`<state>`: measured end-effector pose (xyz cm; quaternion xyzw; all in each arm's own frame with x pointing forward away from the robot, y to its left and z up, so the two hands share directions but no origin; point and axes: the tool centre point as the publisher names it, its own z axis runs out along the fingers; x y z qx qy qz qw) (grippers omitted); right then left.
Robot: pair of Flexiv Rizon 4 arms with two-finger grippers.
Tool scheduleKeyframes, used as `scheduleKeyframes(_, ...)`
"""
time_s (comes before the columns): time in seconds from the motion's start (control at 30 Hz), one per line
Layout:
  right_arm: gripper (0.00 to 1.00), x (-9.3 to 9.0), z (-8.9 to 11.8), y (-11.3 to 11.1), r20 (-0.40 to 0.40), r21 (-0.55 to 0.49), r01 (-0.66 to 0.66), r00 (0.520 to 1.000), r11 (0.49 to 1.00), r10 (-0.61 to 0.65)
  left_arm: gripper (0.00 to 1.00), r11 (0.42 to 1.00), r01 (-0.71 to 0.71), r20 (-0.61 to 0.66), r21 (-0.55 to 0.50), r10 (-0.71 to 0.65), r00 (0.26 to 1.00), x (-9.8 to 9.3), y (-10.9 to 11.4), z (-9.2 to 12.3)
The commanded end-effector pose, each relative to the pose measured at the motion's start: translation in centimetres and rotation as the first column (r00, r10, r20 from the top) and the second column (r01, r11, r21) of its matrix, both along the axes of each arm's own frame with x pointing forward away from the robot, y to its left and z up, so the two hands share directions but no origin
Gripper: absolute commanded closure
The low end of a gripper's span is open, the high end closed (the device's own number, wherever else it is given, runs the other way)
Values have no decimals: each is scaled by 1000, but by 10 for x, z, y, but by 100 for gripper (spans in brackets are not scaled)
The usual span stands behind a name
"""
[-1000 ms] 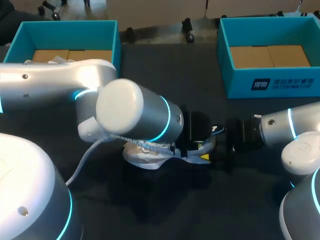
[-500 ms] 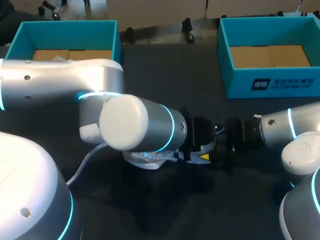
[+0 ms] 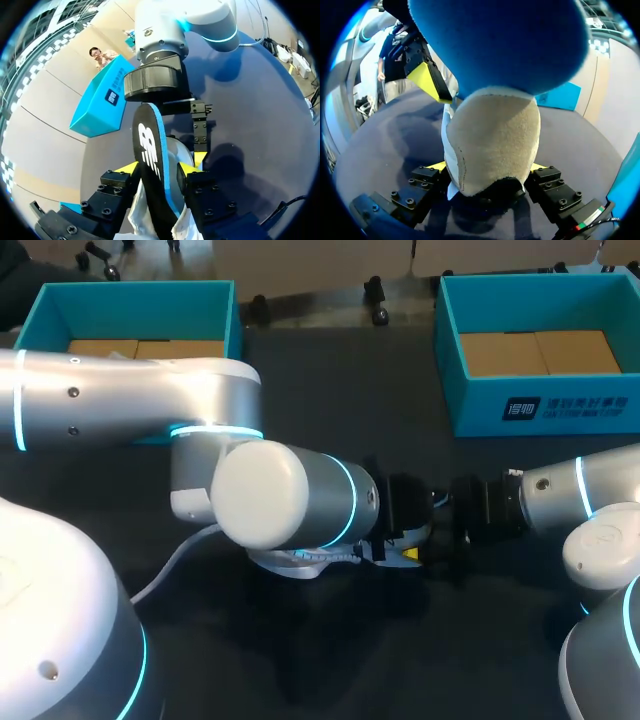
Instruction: Take the shoe out of the shoebox, open the shoe tongue, remove and reinsert the insole, then place the shoe into the shoebox
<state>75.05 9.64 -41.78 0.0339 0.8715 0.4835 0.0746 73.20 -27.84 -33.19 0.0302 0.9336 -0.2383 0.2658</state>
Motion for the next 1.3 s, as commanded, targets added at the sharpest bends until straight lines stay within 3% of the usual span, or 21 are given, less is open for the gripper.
scheduleKeyframes(0.03, 100, 0, -3, 4, -1, -8, 2, 1000, 1000, -2, 52, 1000, -1, 5, -8, 1, 1000, 1, -3, -7)
scheduleKeyframes(0.4, 100, 0, -3, 4, -1, -8, 2, 1000, 1000, -2, 73, 999, -10, 1, -30, 10, 1000, 5, -2, -11)
scheduleKeyframes(0.53, 100, 0, -3, 4, -1, -8, 2, 1000, 1000, -2, 85, 999, -14, 4, -31, 15, 1000, 6, -2, -12)
scheduleKeyframes(0.57, 100, 0, -3, 4, -1, -8, 2, 1000, 1000, -2, 93, 999, -16, 6, -30, 16, 1000, 6, -2, -12)
scheduleKeyframes(0.67, 100, 0, -3, 4, -1, -8, 2, 1000, 1000, -2, 100, 999, -17, 5, -33, 17, 1000, 6, -2, -11)
scheduleKeyframes(1.3, 100, 0, -3, 4, -1, -8, 2, 1000, 1000, -2, 100, 993, -6, -55, -114, 0, 998, -2, -9, 40)
